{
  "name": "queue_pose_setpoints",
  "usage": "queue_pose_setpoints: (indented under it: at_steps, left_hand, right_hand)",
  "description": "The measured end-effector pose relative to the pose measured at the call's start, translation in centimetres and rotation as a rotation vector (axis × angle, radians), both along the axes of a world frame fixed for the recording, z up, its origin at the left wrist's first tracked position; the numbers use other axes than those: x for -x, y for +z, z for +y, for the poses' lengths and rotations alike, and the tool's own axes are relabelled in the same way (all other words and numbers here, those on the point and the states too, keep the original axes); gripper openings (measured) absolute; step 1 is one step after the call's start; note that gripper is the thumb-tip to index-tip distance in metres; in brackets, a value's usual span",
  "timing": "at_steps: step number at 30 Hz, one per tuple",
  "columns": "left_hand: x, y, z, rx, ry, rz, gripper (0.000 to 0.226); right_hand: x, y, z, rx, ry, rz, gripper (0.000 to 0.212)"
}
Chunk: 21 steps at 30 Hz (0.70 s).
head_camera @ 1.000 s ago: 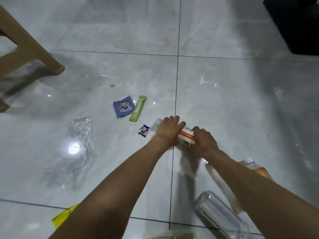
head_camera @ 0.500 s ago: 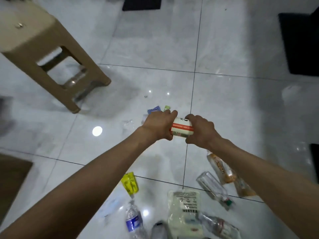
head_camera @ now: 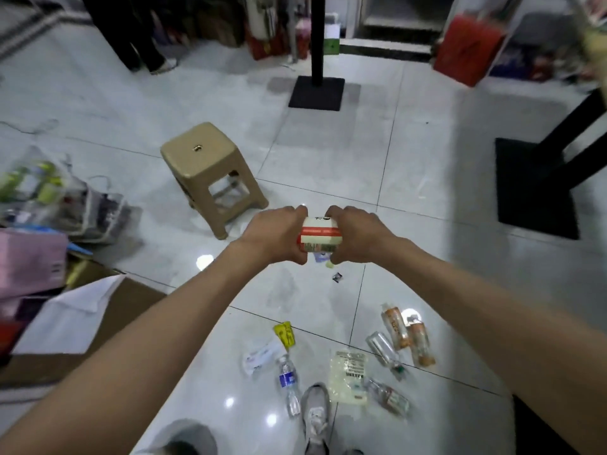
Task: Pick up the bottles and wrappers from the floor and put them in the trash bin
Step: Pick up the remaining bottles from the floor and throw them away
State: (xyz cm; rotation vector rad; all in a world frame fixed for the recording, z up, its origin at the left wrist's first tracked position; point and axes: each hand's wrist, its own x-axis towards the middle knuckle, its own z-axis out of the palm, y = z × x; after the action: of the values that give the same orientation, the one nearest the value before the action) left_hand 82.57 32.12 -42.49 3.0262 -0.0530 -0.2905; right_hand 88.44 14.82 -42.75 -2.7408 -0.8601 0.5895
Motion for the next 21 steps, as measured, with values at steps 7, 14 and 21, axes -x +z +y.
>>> queue_pose_setpoints:
  at_steps: [7,14,21]
  left_hand:
    - [10.5,10.6,-0.4,-0.044,0.077,-0.033,0.057]
    - [22.4,16.1,1.3,-0.078,0.181,-0.114,0.063]
    - [39.7,19.8,9.5,-0.114,0.460,-0.092,0.059]
  right_hand:
    - [9.2,10.2,0.5,-0.002,0.067,-0.067,0.079]
    - [18.9,16.1,3.0,-0.025,0.209,-0.100,0.080]
    - [32.4,19.1,14.2,-0.111,0.494,-0.102,0.077]
